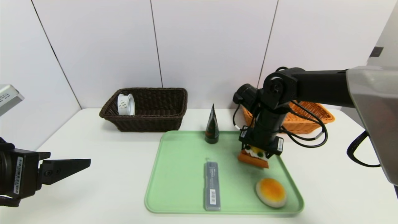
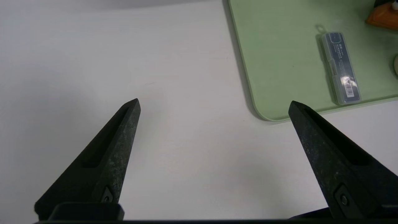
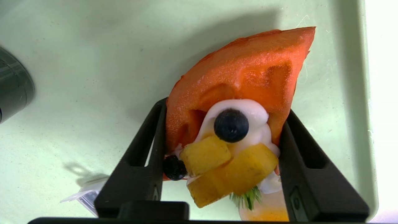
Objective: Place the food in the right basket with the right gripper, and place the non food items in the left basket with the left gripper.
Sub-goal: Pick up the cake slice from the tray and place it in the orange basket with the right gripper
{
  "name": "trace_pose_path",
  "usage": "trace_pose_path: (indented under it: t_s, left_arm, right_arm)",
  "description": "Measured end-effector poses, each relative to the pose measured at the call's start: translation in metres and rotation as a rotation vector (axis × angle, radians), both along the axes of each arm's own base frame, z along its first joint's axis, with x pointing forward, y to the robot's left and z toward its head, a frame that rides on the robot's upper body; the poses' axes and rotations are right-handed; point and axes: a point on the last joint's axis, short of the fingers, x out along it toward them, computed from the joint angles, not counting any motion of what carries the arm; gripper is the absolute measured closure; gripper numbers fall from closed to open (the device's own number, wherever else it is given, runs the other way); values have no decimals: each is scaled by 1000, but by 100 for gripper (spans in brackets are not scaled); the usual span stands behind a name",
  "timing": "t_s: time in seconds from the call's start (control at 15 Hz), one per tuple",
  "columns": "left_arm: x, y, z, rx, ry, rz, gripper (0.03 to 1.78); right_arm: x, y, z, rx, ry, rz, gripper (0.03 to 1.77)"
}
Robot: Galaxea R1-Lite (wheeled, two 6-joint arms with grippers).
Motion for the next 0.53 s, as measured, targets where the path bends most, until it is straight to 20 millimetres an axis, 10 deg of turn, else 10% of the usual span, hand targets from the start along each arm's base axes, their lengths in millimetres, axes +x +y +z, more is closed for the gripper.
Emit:
trace_pose_path:
  t_s: [0.53]
  left_arm:
    - [-6,2,-1,-2,-1,1,12]
  right_arm:
    - [-31,-12,56,62,-95,26,91]
